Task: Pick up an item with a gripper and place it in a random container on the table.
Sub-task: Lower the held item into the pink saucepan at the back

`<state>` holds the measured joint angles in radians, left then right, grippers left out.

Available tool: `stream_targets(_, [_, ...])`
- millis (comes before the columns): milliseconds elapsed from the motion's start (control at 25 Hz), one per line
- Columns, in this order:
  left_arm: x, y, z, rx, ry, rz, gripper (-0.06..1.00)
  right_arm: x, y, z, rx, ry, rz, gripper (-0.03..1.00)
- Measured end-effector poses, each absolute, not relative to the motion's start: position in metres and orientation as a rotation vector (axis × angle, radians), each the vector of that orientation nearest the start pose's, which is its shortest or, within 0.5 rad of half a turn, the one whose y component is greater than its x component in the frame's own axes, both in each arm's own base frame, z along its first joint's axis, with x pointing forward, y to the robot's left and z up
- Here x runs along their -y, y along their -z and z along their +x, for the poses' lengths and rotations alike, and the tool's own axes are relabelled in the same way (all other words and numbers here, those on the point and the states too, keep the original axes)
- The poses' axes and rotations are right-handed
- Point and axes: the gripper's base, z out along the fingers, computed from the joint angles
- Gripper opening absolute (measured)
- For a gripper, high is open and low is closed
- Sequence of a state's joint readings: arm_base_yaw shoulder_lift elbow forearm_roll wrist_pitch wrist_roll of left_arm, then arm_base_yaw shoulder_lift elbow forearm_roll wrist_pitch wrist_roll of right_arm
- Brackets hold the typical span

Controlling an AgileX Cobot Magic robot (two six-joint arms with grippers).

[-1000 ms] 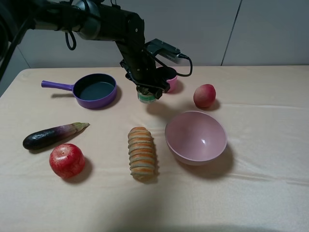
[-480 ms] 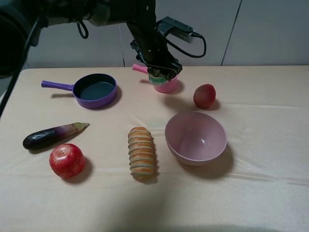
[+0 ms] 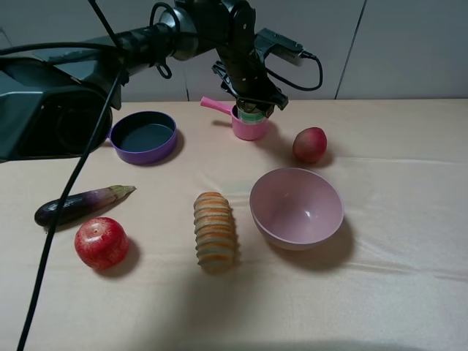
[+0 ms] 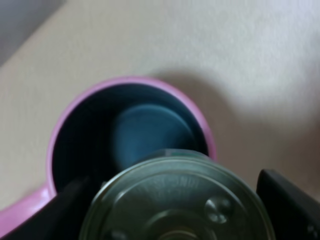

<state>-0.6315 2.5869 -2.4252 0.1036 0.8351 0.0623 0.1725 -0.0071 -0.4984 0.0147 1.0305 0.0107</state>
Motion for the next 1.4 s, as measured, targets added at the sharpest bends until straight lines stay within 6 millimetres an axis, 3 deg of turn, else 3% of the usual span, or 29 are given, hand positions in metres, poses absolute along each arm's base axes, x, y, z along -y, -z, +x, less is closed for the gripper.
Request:
stream_targets(720, [0.333,-0.177,0.470,-2.209,0.136,0.825,0.67,0.000,-0.279,-0.005,-2.004,-0.134,-0.163,0.69])
stream_targets(1040, [0.334,-0.151,0.475,-2.225,0.111,0.810,0.67,0.000,-0.279,-0.005,-2.004,-0.134,-0.163,0.69])
stream_targets(1400, [0.334,-0.149,0.476,-2.221,0.112,0.803,0.67,0.000,-0.279,-0.005,-2.004,-0.134,-0.163,0.69])
